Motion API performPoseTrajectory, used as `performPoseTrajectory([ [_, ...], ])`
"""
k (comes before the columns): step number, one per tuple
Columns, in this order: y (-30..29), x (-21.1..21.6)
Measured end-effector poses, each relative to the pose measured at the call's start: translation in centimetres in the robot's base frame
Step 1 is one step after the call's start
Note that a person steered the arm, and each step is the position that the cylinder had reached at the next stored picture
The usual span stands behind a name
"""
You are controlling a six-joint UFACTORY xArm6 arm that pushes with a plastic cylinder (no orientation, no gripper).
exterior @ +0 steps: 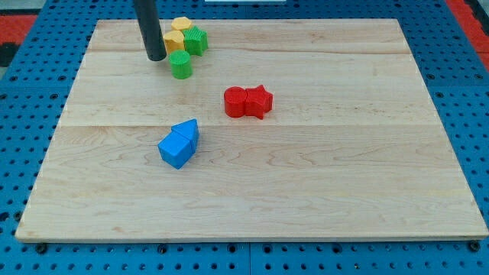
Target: Move the green circle diagonally to the green star
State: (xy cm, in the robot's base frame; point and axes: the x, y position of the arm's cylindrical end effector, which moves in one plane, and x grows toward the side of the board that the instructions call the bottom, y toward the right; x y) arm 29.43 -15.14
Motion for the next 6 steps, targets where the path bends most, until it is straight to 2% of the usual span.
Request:
performPoseTrajectory([
  [1, 4.7, 1.7],
  [2, 4.3, 3.5],
  [3, 1.5, 3.7],
  [5, 14.5, 2.8],
  [6, 14.5, 2.2],
])
